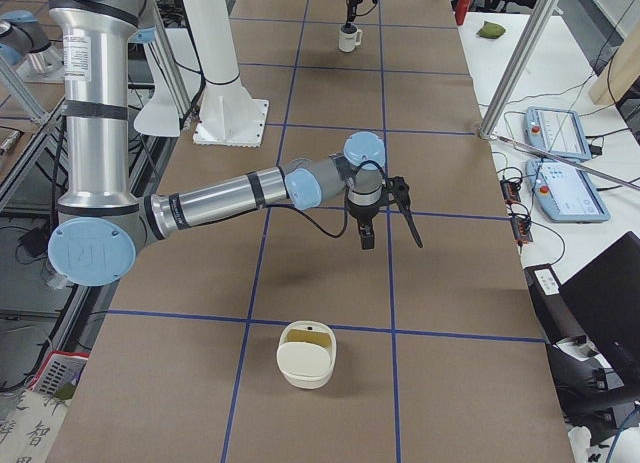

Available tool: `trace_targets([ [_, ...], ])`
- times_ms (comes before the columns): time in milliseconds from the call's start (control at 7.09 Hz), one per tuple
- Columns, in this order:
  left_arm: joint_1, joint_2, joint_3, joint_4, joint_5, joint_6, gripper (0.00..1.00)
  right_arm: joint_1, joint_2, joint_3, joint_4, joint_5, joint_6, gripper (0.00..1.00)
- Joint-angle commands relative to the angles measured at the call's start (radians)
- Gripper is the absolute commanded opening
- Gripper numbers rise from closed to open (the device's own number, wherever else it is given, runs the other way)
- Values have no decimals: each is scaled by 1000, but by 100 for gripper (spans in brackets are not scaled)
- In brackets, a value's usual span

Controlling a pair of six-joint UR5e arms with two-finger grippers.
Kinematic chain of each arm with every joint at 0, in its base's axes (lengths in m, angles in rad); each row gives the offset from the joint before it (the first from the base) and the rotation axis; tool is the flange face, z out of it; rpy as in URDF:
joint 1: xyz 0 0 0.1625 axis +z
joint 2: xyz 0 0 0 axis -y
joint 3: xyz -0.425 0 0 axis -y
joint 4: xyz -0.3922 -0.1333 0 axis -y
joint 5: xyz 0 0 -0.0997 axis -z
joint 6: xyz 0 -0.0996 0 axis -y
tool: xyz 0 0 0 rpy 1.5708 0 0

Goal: Left arm hands cup to right arm to dump lemon

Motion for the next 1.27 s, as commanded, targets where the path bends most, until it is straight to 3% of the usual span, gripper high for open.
trace_targets([
  [0,-4,4,-41,6,-2,-8,100,0,3,4,2,0,4,100],
  [282,-22,24,-147,23,-20,-3,100,20,0,3,-1,2,-4,100],
  [564,-113,32,-166,24,-20,111,100,38,-5,-10,-3,2,-17,100],
  [1129,-297,21,42,24,-20,435,100,120,-44,-91,-5,28,-203,100],
])
